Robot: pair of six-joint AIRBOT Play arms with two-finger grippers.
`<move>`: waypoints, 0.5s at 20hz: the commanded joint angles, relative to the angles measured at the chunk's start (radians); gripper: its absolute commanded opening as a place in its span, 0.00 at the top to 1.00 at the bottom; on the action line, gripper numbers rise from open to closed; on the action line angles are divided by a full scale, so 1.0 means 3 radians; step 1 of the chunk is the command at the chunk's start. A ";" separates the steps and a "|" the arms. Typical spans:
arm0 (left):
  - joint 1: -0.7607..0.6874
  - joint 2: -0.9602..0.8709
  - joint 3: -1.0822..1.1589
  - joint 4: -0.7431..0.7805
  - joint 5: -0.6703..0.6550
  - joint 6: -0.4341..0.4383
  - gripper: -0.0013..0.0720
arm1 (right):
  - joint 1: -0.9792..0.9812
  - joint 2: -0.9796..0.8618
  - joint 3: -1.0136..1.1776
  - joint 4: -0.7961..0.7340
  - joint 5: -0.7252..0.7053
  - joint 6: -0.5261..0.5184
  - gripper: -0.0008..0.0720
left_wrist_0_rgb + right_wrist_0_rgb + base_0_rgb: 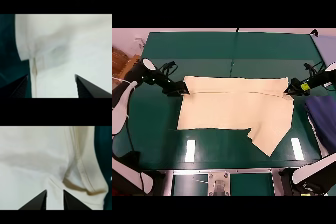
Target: Fold the shirts.
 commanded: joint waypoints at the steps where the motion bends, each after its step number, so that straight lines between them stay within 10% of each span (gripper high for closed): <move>1: 0.0003 0.0004 0.0117 -0.0001 -0.1100 -0.0347 0.11 | -0.0112 0.0181 0.0079 -0.0057 0.0516 0.0167 0.84; 3: -0.0020 0.0042 0.0112 -0.0004 -0.1334 -0.0439 0.80 | -0.0144 0.0381 -0.0104 -0.0065 0.0660 0.0164 0.95; 4: -0.0055 0.0113 0.0078 -0.0001 -0.1348 -0.0439 0.95 | -0.0150 0.0528 -0.0282 -0.0065 0.0656 0.0151 0.96; 10: -0.0173 0.1369 -0.0960 0.0153 -0.0693 -0.0425 0.95 | -0.0516 0.1775 -0.1728 -0.0064 0.0264 0.0078 0.97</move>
